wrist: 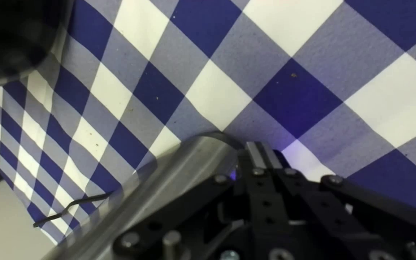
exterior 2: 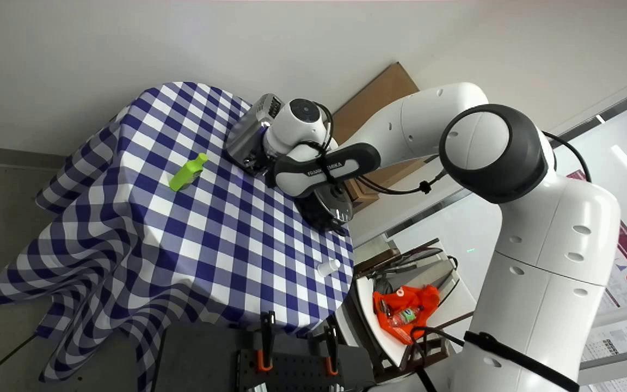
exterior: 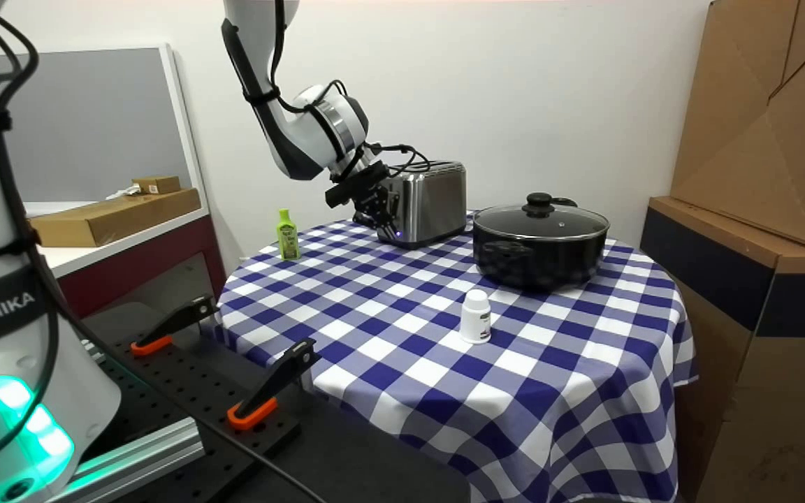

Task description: Turn off the toaster

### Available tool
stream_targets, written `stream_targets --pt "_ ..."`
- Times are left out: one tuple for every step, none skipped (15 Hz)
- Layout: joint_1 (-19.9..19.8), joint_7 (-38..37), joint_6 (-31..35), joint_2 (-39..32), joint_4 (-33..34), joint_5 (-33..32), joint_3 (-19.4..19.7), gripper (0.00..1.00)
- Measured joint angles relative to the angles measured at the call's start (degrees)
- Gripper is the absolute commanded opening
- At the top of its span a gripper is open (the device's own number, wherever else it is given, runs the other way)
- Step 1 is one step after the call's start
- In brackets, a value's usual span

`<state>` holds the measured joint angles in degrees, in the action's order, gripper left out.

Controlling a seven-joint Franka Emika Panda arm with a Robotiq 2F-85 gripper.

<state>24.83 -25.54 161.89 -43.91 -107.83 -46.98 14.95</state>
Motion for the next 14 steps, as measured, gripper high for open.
stream_targets --pt "0.4 -0.4 0.2 0.0 0.0 -0.4 0.3 0.00" --pt "0.8 -0.6 0.3 -0.1 0.0 -0.7 0.7 0.00" --pt "1.1 -0.9 0.4 -0.2 0.0 -0.9 1.1 0.00" --pt "1.5 -1.2 0.5 -0.3 0.0 -1.2 1.5 0.00" --pt "1.8 -1.5 0.6 -0.4 0.0 -1.5 1.8 0.00" --pt "2.0 -1.7 0.8 -0.6 0.0 -1.6 2.1 0.00" --pt "2.2 -1.8 1.0 -0.9 0.0 -1.8 2.4 0.00" --pt "2.4 -2.0 1.2 -1.2 0.0 -2.0 2.6 0.00" --pt "2.6 -2.3 1.4 -1.4 0.1 -2.1 2.9 0.00" --pt "2.9 -2.5 1.6 -1.7 0.1 -2.3 3.1 0.00" --pt "3.1 -2.6 1.8 -1.9 0.1 -2.6 3.3 0.00" --pt "3.4 -2.7 2.1 -2.2 0.2 -2.7 3.6 0.00" --pt "3.7 -2.7 2.3 -2.4 0.3 -2.8 3.8 0.00" --pt "4.1 -2.7 2.5 -2.6 0.4 -2.8 4.1 0.00"
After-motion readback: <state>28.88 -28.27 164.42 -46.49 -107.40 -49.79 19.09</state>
